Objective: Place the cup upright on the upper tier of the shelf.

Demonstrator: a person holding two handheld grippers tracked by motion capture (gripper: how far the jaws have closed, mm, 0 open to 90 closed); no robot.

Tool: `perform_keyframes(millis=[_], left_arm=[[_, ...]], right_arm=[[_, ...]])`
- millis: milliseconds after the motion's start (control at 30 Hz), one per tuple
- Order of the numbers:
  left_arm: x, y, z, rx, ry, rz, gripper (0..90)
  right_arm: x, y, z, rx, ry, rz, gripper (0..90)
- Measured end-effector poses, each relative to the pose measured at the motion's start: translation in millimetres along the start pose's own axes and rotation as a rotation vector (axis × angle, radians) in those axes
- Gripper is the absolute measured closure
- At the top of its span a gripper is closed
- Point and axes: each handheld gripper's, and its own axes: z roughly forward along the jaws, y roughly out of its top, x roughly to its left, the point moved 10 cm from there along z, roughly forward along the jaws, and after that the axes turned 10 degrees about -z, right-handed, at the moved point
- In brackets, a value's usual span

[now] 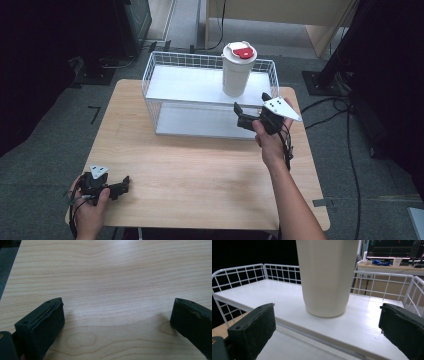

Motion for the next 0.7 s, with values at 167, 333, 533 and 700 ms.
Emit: perform_keyframes(millis=[167,333,533,700], left_arm=[[-0.1,-0.1,0.0,0.0,-0.001,-0.001,0.0],[-0.2,-0.1,0.0,0.0,-0.002,-0.001,0.0],[-0.2,0.0,0.1,0.0,-0.001,-0.001,0.0],[-0.2,0.0,0.1,0.0,-0.001,-0.001,0.0]], right_arm=[[1.0,-7.6,-11.0,0.003,-0.001,-0.005,0.7],[1.5,-14.6,-22.1,0.006,-0.004,-0.008,0.7],[0.2,-21.7,-33.7,0.002,-0.007,0.007,0.7],[-3.4,-29.3,-40.8,0.006,-0.019,0.014,0.7]])
